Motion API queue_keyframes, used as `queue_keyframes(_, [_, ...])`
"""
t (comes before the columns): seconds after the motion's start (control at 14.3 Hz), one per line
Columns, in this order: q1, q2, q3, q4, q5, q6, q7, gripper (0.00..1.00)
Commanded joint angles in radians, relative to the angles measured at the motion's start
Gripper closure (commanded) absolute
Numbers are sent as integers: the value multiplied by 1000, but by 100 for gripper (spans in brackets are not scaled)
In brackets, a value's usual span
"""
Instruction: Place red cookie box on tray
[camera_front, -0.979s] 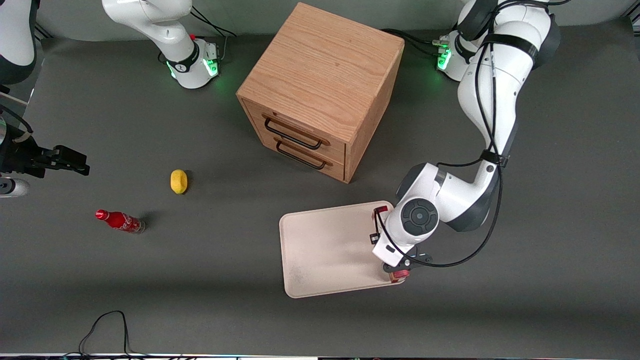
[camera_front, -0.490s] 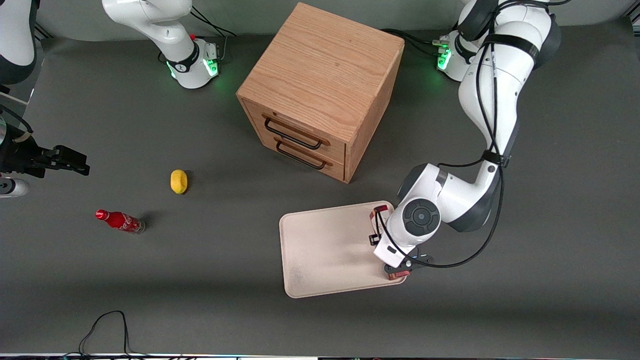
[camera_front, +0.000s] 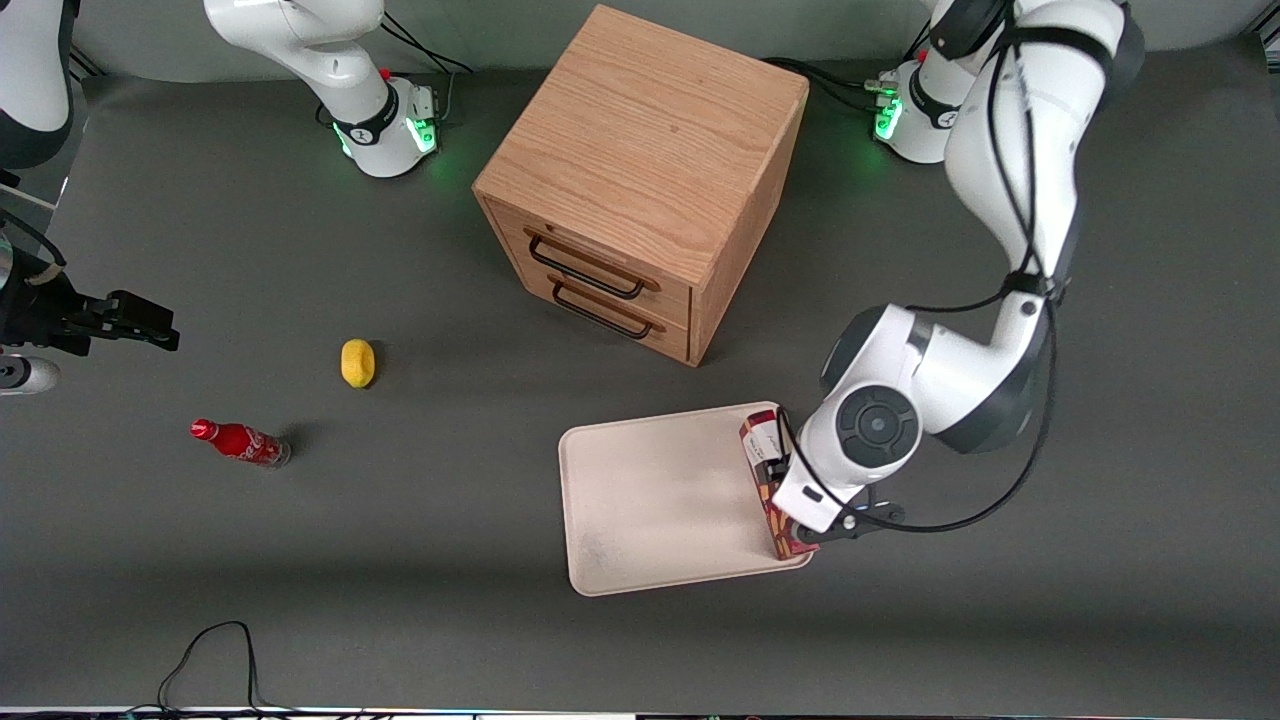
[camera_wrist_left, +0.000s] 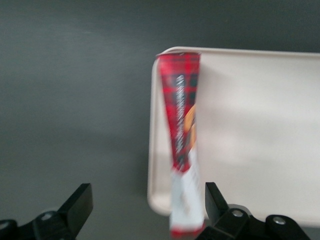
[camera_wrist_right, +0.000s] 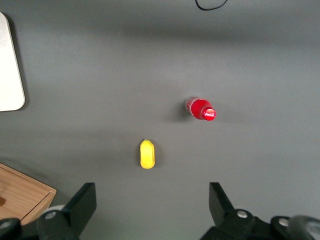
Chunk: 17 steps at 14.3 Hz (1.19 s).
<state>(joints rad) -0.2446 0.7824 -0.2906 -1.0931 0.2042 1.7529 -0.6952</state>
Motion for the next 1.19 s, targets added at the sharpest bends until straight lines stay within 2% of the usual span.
queue_keyframes(0.0, [39,-185,-4,-101,-21,-116,84,0])
queue_keyframes(0.21, [175,-436,-1,-336,-158,-98,245,0])
queue_keyframes(0.35, [200,-575,46,-433,-161,-119,322,0])
queue_keyframes(0.49, [153,-658,175,-452,-167,-203,373,0])
queue_keyframes(0.56, [148,-695,207,-455,-167,-238,393,0])
queue_keyframes(0.84, [165,-856,286,-560,-172,-259,465,0])
queue_keyframes(1.12, [183,-865,329,-564,-167,-271,503,0])
